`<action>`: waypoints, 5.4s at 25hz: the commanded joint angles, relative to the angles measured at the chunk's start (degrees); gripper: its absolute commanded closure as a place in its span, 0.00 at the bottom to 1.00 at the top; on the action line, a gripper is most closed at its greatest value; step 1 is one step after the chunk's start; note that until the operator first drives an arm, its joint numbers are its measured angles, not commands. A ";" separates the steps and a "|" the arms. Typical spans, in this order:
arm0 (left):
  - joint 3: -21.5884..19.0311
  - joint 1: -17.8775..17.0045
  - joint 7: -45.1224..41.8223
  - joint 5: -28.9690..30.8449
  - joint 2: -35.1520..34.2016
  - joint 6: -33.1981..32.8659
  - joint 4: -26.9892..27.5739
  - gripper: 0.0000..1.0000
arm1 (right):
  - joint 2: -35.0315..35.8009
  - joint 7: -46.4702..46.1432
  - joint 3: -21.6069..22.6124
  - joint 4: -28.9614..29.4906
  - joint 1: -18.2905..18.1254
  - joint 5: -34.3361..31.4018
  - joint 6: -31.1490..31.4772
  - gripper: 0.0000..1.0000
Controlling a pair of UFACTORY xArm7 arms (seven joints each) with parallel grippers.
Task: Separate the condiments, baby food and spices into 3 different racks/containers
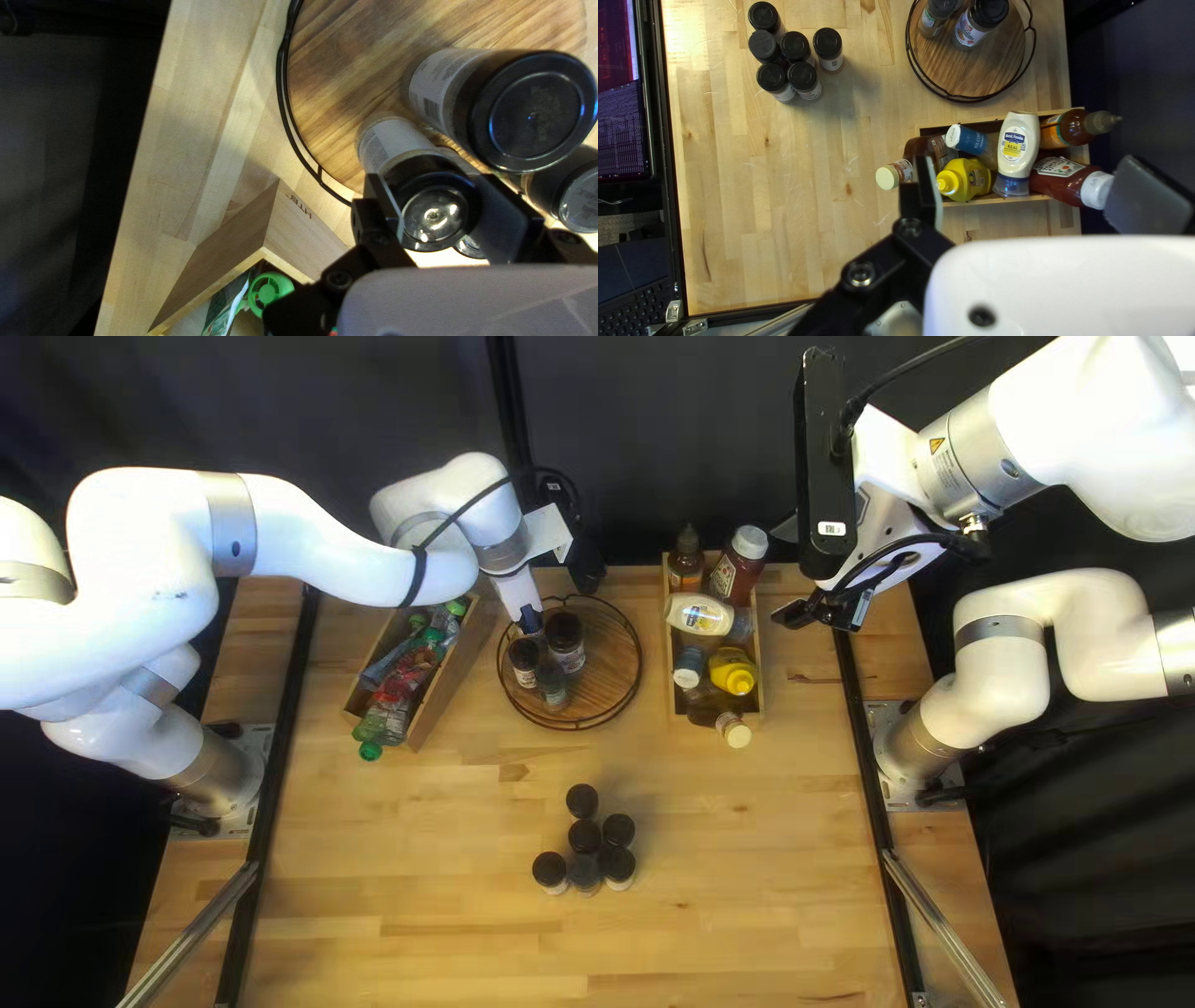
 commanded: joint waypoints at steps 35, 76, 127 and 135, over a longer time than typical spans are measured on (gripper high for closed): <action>-10.04 -18.50 -21.62 17.40 -13.82 7.54 -2.11 0.00 | 0.00 0.00 0.00 0.00 0.00 0.00 0.00 0.00; -22.25 -20.23 -27.04 3.61 10.61 -0.50 8.15 0.38 | 0.00 0.00 0.00 0.00 0.00 0.00 0.00 0.00; -10.70 -1.56 -9.80 8.06 10.68 10.62 18.90 0.77 | 0.00 0.00 0.00 0.00 0.00 0.00 0.00 0.00; -11.72 -0.53 -9.26 6.84 13.91 10.77 20.18 0.85 | 0.00 0.00 0.00 0.00 0.00 0.00 0.00 0.00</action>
